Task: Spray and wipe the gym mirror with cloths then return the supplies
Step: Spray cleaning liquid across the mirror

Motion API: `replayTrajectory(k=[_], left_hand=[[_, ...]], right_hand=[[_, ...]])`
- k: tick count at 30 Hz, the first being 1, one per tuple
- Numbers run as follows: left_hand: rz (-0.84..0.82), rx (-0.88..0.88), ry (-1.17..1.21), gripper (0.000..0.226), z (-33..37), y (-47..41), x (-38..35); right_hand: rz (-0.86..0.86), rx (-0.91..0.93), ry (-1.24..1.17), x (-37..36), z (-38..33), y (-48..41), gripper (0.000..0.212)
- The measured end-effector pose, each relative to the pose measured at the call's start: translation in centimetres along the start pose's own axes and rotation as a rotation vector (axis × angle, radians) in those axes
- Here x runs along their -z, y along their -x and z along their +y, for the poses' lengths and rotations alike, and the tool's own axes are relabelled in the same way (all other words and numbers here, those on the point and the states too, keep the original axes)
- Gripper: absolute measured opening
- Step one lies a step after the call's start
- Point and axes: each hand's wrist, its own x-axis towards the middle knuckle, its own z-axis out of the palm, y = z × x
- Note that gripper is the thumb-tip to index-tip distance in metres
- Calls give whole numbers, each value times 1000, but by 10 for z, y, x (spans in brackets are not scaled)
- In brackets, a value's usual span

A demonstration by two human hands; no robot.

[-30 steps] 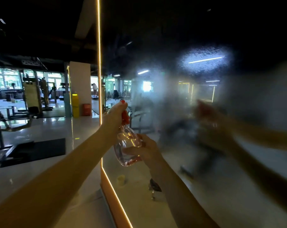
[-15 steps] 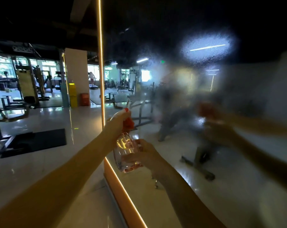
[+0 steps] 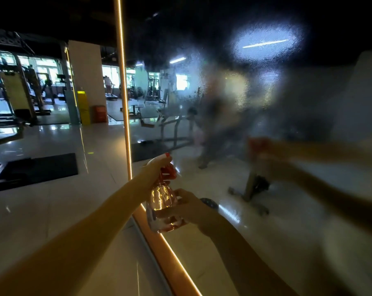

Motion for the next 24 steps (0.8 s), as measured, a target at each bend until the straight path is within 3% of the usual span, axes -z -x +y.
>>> replayTrajectory(k=[4, 11, 17, 21, 24], left_hand=[[71, 40, 1, 29, -21, -9, -1], [76, 108, 81, 19, -48, -25, 5], [-44, 109, 141, 31, -54, -33, 15], [45, 91, 121, 27, -56, -46, 21], [75, 81, 144, 26, -56, -55, 29]], right_hand=[[-12, -60, 30, -1, 5, 6, 52], [-17, -148, -32, -6, 18, -4, 67], [30, -156, 2, -6, 20, -16, 68], [67, -154, -9, -9, 17, -27, 63], [105, -155, -23, -16, 15, -40, 70]])
